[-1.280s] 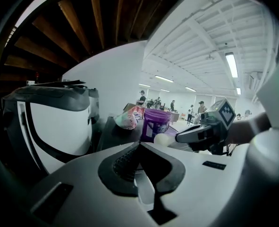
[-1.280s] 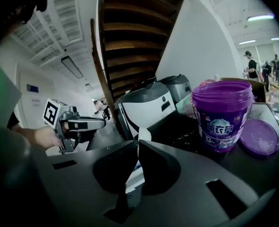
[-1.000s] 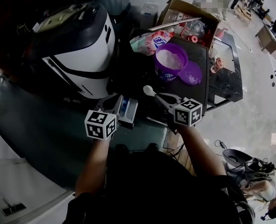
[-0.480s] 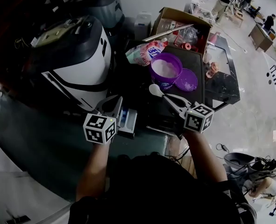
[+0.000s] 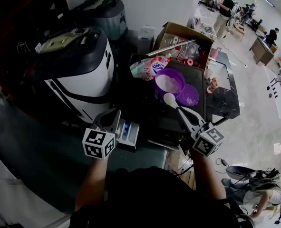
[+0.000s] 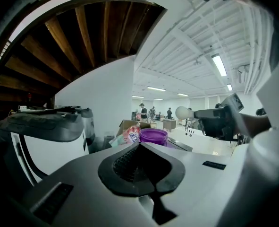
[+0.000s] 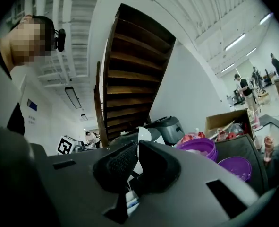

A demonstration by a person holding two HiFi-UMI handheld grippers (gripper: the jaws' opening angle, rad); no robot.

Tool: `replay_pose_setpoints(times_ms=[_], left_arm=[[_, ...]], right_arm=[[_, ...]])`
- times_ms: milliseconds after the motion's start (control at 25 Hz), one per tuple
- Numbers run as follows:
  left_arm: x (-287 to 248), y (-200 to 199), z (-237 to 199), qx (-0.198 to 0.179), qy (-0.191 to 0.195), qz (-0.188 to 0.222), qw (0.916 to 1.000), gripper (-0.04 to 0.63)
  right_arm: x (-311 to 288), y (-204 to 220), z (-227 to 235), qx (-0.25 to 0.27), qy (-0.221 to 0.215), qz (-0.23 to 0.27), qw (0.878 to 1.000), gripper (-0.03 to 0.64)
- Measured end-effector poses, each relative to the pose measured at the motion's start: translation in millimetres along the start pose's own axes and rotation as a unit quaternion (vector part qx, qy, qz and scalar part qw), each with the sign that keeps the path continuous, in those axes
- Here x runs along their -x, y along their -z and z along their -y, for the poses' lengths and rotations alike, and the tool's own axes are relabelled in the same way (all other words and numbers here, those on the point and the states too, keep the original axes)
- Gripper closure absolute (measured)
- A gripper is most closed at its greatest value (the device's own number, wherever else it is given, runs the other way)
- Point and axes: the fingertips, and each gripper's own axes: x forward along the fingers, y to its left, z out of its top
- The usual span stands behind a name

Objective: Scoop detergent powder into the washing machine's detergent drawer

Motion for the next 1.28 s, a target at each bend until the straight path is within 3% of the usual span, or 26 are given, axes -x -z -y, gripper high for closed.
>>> replay_pose_setpoints(times_ms=[200, 320, 440, 760, 1280], left_arm=[[6, 2, 4, 0.020, -0.011, 0.017, 0.9996, 0.587], [5, 5, 5, 0.024, -0.006, 0.018, 0.9995, 0.586], [1, 2, 5, 0.010, 0.001, 0.014, 0.9999, 0.586], [-7, -30, 5, -0.028, 0.015, 0.022, 0.9993, 0.587], [-2, -19, 11, 0.002, -0.003, 0.018, 0.9998, 0.586]], right_arm=[[13, -1, -2, 0.044, 0.031, 0.011, 0.998, 0.595], [18, 3, -3, 0.018, 0.041, 0.016, 0.999, 0.595], [18, 2, -4, -0.015, 0.041, 0.023, 0.999, 0.595], [16, -15, 2, 0.036, 0.038, 0.032, 0.998, 0.595], [13, -14, 5, 0.047, 0.027, 0.022, 0.998, 0.597]])
